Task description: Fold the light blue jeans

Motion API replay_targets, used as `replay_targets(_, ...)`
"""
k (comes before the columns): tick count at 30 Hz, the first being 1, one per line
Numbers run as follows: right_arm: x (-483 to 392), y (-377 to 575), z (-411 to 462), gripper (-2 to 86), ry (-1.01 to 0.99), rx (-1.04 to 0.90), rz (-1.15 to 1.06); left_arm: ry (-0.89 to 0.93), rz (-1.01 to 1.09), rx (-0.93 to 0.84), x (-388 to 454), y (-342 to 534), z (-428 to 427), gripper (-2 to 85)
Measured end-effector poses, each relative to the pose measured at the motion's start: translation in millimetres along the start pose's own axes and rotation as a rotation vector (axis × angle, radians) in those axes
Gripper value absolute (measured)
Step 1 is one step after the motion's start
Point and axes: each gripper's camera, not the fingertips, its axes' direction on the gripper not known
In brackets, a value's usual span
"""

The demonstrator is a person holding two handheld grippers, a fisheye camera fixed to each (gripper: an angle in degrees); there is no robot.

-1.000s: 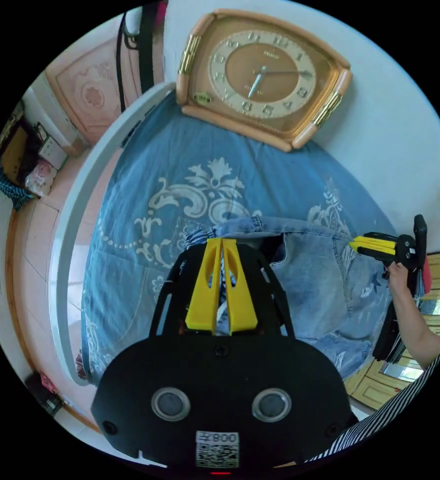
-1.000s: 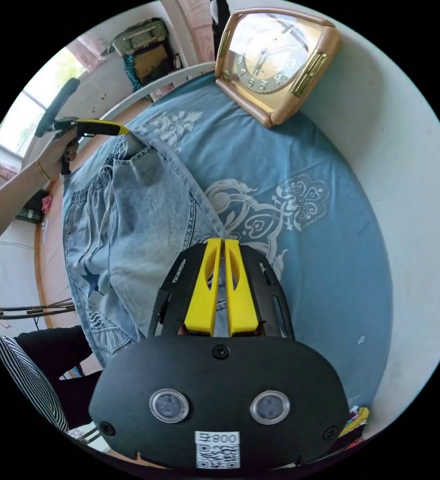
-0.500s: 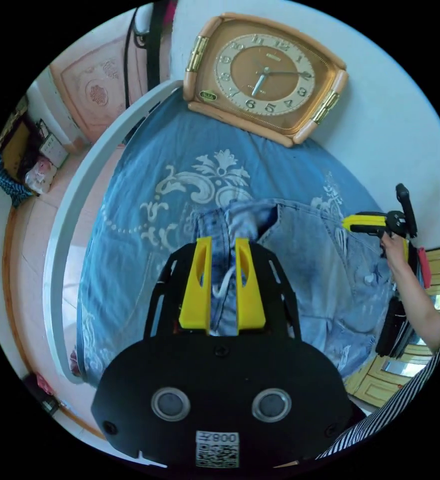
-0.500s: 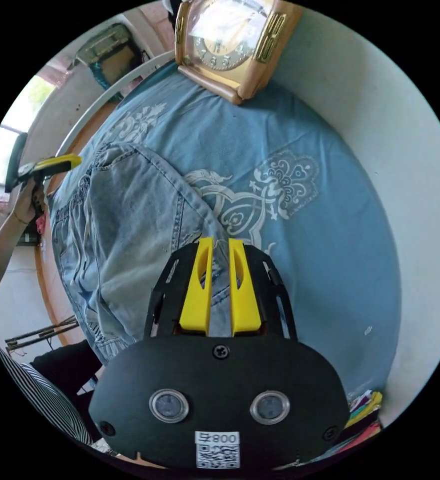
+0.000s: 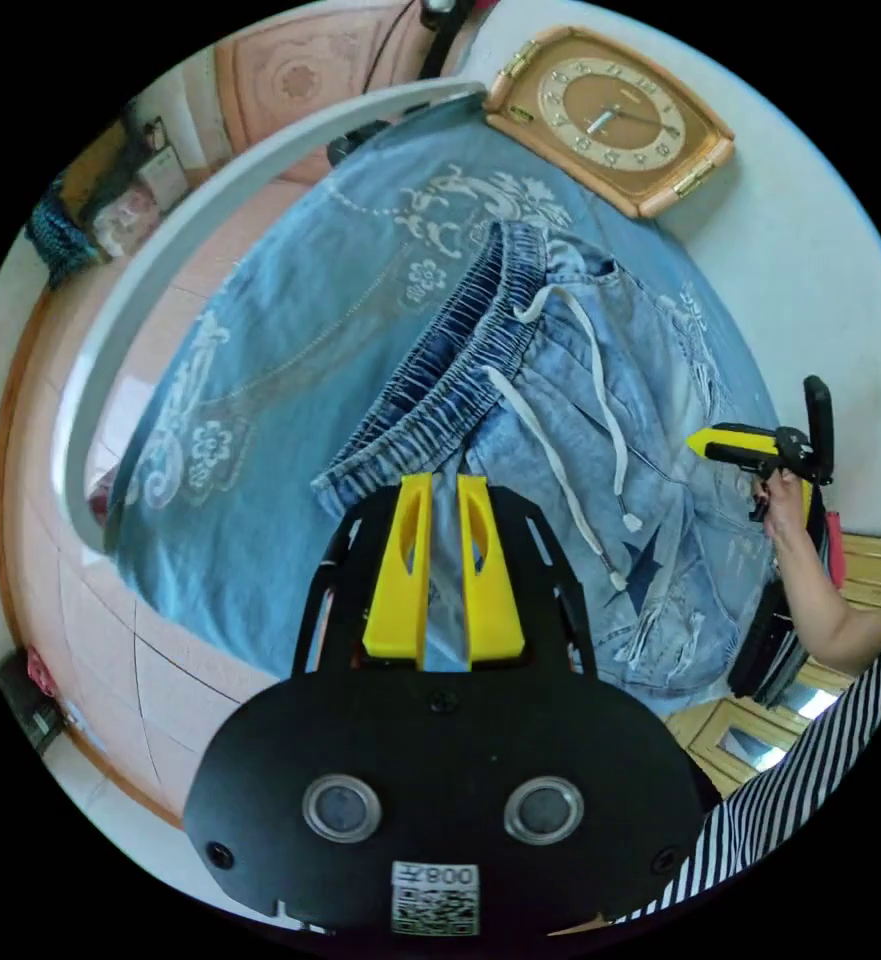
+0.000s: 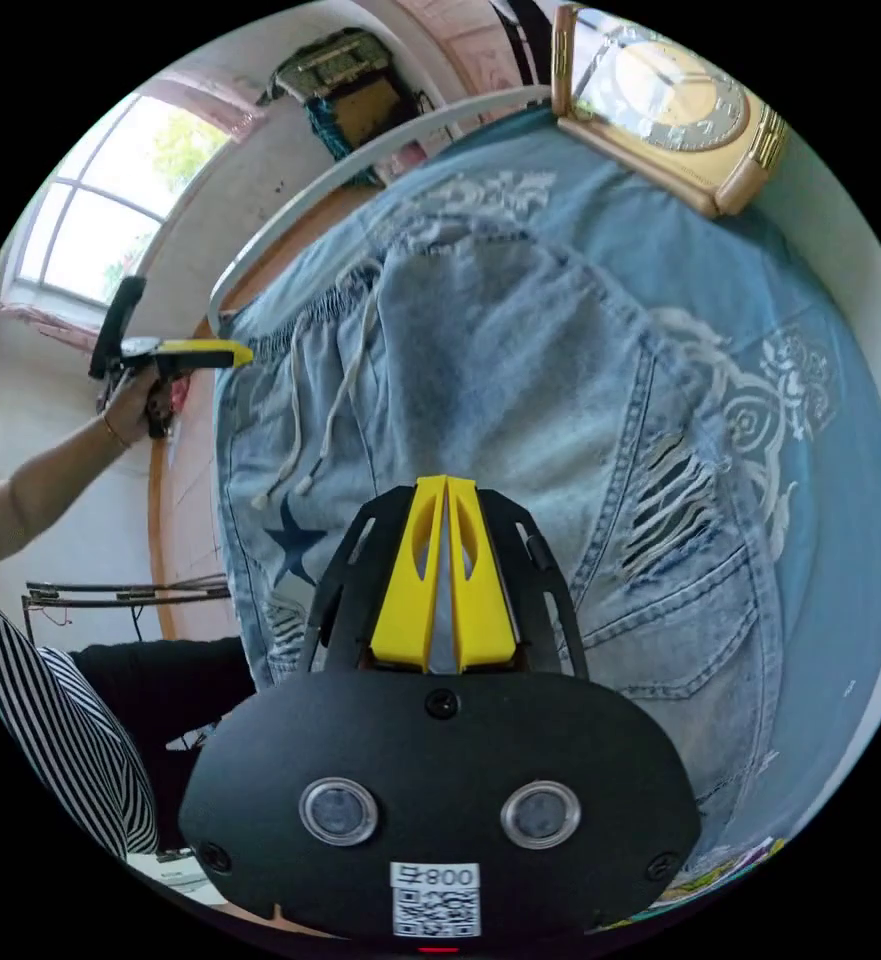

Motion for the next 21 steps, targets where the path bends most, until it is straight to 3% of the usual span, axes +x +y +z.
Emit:
replay_targets(4,-3,-44,-10,0.2,-0.027,0.097,-0.043,-0.08,-0.166,0.047,-35,28,-6,8.8)
replay_targets(8,-7,-108,21,0.1,-0.038,0.012,-0.092,0.114,-0.311,0.046,-69,46,20,5.9)
replay_targets(16,2,-166,46,0.4,0.009,-0.136,-0.094,0.119,-0.298,0.109,-99,50,30,2.1)
replay_targets(18,4,-157,37,0.7,0.009,-0.12,-0.09,0.161,-0.341,0.13,-110,56,39,3.2)
replay_targets(21,5,-122,10,1.8,-0.03,-0.055,-0.047,0.072,-0.338,0.177,-101,65,35,5.3)
